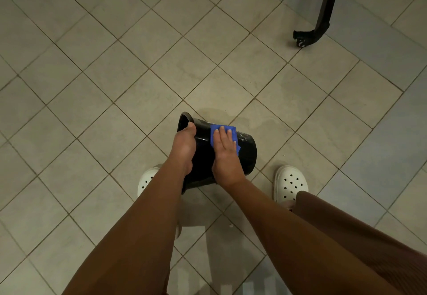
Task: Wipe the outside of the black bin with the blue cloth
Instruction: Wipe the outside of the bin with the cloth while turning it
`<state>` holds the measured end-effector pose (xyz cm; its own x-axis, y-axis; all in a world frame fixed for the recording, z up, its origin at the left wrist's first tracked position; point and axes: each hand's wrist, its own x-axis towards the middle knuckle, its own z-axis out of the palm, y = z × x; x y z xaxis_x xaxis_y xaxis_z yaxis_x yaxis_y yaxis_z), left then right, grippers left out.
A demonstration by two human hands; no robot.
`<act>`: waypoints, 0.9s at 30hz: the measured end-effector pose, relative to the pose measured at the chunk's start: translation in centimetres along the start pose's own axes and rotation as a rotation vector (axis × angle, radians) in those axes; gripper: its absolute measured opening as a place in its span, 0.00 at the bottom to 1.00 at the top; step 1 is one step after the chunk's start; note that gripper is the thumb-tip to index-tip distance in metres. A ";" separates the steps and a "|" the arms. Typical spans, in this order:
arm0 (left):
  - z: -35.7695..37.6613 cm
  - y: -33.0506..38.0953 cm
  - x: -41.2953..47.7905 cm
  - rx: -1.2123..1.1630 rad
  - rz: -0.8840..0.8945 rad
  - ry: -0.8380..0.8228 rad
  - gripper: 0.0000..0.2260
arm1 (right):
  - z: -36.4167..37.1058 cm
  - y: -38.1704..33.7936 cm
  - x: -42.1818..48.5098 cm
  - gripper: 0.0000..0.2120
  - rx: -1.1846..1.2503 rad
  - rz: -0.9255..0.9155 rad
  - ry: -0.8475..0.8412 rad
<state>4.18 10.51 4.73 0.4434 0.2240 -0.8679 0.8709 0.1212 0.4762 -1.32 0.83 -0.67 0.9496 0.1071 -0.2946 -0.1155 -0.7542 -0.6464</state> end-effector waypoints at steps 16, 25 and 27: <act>-0.6 -0.3 0.2 0.072 0.109 -0.046 0.19 | -0.3 1.3 1.8 0.32 0.033 -0.155 0.113; 0.5 0.0 -0.1 0.015 0.032 -0.045 0.24 | 0.8 2.4 -1.0 0.29 -0.006 -0.153 0.259; 0.5 -0.1 0.0 0.060 0.084 -0.034 0.21 | 1.4 2.1 -1.7 0.32 -0.018 -0.177 0.226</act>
<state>4.17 9.98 4.58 0.5214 0.1976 -0.8301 0.8411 0.0446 0.5390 -3.54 -0.03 -2.50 0.9956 0.0927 -0.0129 0.0611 -0.7485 -0.6603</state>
